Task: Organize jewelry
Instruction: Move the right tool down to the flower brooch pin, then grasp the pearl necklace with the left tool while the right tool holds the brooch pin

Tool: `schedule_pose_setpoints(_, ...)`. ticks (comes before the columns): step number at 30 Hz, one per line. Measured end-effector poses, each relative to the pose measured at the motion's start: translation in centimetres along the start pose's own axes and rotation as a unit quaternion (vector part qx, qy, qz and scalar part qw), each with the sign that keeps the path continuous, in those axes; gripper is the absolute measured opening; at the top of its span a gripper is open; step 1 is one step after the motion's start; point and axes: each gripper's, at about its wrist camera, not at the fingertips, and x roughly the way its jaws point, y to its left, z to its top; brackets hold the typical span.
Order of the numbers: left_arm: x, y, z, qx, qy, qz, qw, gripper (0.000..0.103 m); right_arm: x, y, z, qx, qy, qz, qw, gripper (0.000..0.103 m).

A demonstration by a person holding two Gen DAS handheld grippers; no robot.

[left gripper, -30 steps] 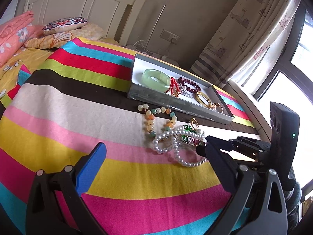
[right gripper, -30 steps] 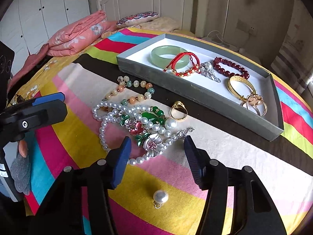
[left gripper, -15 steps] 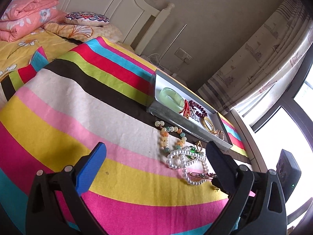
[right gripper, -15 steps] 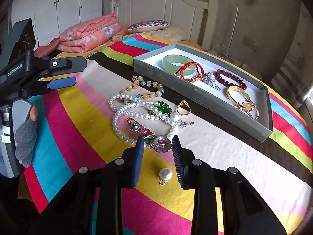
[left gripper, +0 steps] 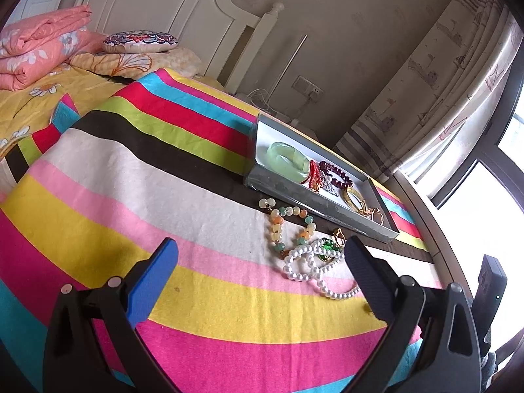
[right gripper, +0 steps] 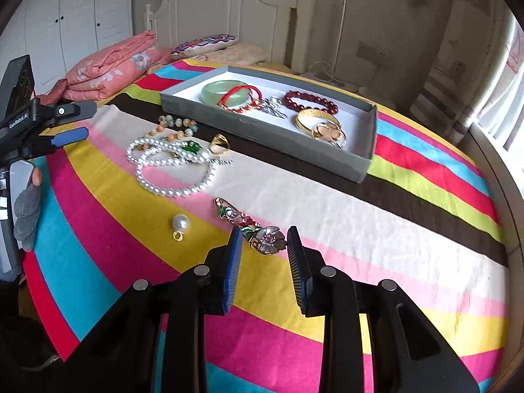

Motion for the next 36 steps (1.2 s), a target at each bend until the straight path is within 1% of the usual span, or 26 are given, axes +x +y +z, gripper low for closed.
schedule_pose_setpoints(1,0.0,0.0,0.0,0.0,0.0,0.0,1.0,0.1,0.1,-0.3,-0.2,0.007,0.007,0.006,1.0,0.029)
schedule_pose_setpoints(3,0.1,0.0,0.0,-0.001,0.002,0.001,1.0,0.1,-0.1,0.1,-0.5,-0.002,0.011,0.019,1.0,0.031)
schedule_pose_setpoints(5,0.1,0.0,0.0,0.001,0.002,0.001,1.0,0.1,-0.3,0.7,-0.7,-0.013,0.016,0.048,0.999,0.043)
schedule_pose_setpoints(6,0.1,0.0,0.0,0.001,0.002,0.001,1.0,0.1,-0.5,0.9,-0.7,-0.015,0.012,0.059,0.998,0.058)
schedule_pose_setpoints(7,0.1,0.0,0.0,0.001,0.003,0.0,1.0,0.1,-0.6,1.0,-0.7,-0.015,0.008,0.063,0.998,0.069)
schedule_pose_setpoints(10,0.1,0.0,0.0,0.001,0.003,0.0,1.0,0.1,-0.1,0.9,-0.4,-0.015,0.01,0.06,0.998,0.07)
schedule_pose_setpoints(11,0.1,0.0,0.0,0.001,0.003,0.0,1.0,0.1,0.3,0.8,-0.5,-0.015,0.019,0.057,0.998,0.069)
schedule_pose_setpoints(13,0.2,0.0,0.0,0.001,0.004,-0.001,1.0,0.1,0.9,0.6,-0.4,-0.009,0.029,0.062,0.998,0.06)
schedule_pose_setpoints(15,0.3,0.0,0.1,-0.001,0.006,-0.002,1.0,0.1,0.9,0.6,-0.4,-0.007,0.026,0.068,0.997,0.053)
schedule_pose_setpoints(17,0.3,0.0,0.1,-0.003,0.006,-0.002,1.0,0.1,0.8,0.5,-0.4,-0.007,0.025,0.056,0.998,0.039)
schedule_pose_setpoints(18,0.3,0.1,0.1,-0.004,0.007,-0.002,1.0,0.1,0.8,0.5,-0.4,-0.006,0.023,0.048,0.999,0.025)
schedule_pose_setpoints(20,0.5,-0.1,0.1,0.003,0.019,-0.011,0.9998,0.1,0.7,0.3,-0.5,-0.001,0.021,0.038,0.999,0.024)
schedule_pose_setpoints(21,0.8,-0.3,0.1,0.011,0.029,-0.015,0.9994,0.1,0.7,0.2,-0.5,0.001,0.021,0.027,0.999,0.024)
schedule_pose_setpoints(23,1.7,-1.5,-0.1,0.045,0.059,-0.018,0.997,0.099,0.3,-0.1,-0.5,0.011,0.013,0.01,1.0,0.024)
schedule_pose_setpoints(25,2.4,-3.2,-0.6,0.097,0.081,-0.017,0.9919,0.098,0.0,-0.7,-0.6,0.024,0.006,0.015,1.0,0.024)
schedule_pose_setpoints(27,3.0,-4.8,-1.2,0.145,0.093,-0.006,0.9851,0.093,-0.1,-1.3,-0.6,0.036,0.002,0.024,0.999,0.024)
schedule_pose_setpoints(30,4.1,-6.9,-1.7,0.198,0.105,0.003,0.9745,0.088,-0.4,-1.7,-0.7,0.047,-0.005,0.032,0.998,0.024)
schedule_pose_setpoints(31,4.6,-7.5,-1.9,0.214,0.11,0.004,0.9707,0.087,-0.5,-1.8,-0.7,0.05,-0.006,0.035,0.998,0.024)
schedule_pose_setpoints(33,5.5,-8.9,-2.2,0.249,0.119,0.009,0.9611,0.082,-0.6,-1.9,-0.8,0.053,-0.007,0.04,0.998,0.024)
schedule_pose_setpoints(36,6.6,-10.6,-2.3,0.289,0.122,0.017,0.9494,0.076,-0.7,-1.9,-0.9,0.055,-0.01,0.045,0.997,0.024)
